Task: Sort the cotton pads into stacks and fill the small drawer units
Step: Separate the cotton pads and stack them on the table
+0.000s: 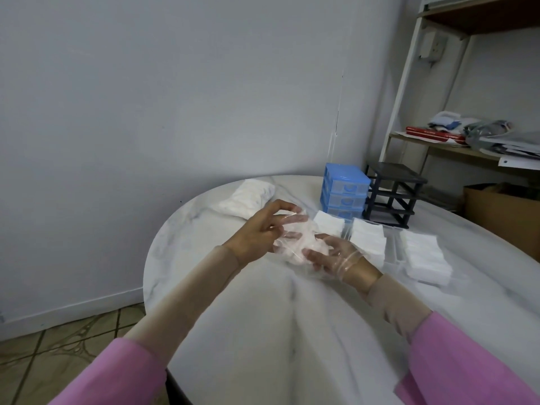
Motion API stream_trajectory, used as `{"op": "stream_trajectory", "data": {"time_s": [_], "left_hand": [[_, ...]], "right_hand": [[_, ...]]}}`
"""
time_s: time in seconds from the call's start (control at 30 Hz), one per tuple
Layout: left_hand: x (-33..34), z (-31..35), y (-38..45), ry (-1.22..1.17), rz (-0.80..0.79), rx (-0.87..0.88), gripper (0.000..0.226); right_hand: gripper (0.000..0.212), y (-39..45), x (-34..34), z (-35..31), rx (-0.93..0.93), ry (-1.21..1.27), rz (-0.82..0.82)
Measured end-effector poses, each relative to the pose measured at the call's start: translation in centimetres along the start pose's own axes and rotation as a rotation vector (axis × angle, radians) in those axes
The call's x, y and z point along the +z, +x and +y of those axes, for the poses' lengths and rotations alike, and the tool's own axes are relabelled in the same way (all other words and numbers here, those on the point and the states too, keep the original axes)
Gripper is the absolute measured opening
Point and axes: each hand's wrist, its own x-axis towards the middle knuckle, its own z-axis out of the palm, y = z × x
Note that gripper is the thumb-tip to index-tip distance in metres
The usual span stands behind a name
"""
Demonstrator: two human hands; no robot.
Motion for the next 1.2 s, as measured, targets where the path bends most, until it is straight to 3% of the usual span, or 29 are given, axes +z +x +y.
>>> {"op": "stream_trajectory", "data": {"time_s": [0.1,0.3,0.4,0.53,0.57,0.63,0.67,0.83,1.0,1.13,1.2], "left_hand": [[0.1,0.1,-0.2,0.005,-0.050,-0.003,0.034],[0.2,-0.8,0.0,0.041,-0.069,0.002,0.035],[0.2,-1.2,0.7,0.108,0.025,0.031,0.035],[-0.3,-1.5,1.2,0.189,0.212,0.064,0.042],[-0.5,-1.7,1.2,0.224,0.252,0.074,0.044],[-1.0,-2.1,1.4,0.267,0.329,0.088,0.046],[-1.3,-2.2,1.4,0.267,0.367,0.084,0.046],[-1.8,-1.7,1.7,0.315,0.561,0.119,0.044],[-1.0,-0.2,1.8,0.466,0.692,0.165,0.043],[-0.3,0.4,2.5,0.404,0.712,0.176,0.049],[0.2,0.7,2.6,0.335,0.685,0.186,0.044]], "right_hand": [[0.043,0.7,-0.2,0.5,-0.011,-0.016,0.072],[0.038,0.1,-0.2,1.0,0.009,-0.122,0.029],[0.041,-0.2,-0.5,1.0,-0.010,-0.063,0.038],[0.053,-1.0,-2.0,0.5,-0.006,0.080,-0.073],[0.050,-0.9,-2.7,1.1,-0.011,0.084,-0.077],[0.014,-1.5,-3.4,1.3,-0.062,0.057,-0.051],[0.011,-1.7,-3.9,1.6,-0.103,0.029,-0.031],[0.020,-3.4,-5.9,1.3,-0.206,-0.048,-0.051],[0.028,-4.2,-8.1,1.6,-0.130,-0.415,-0.097],[0.015,-5.0,-8.6,1.6,-0.077,-0.585,-0.193],[0.018,-5.3,-8.8,1.4,-0.103,-0.634,-0.157]]}}
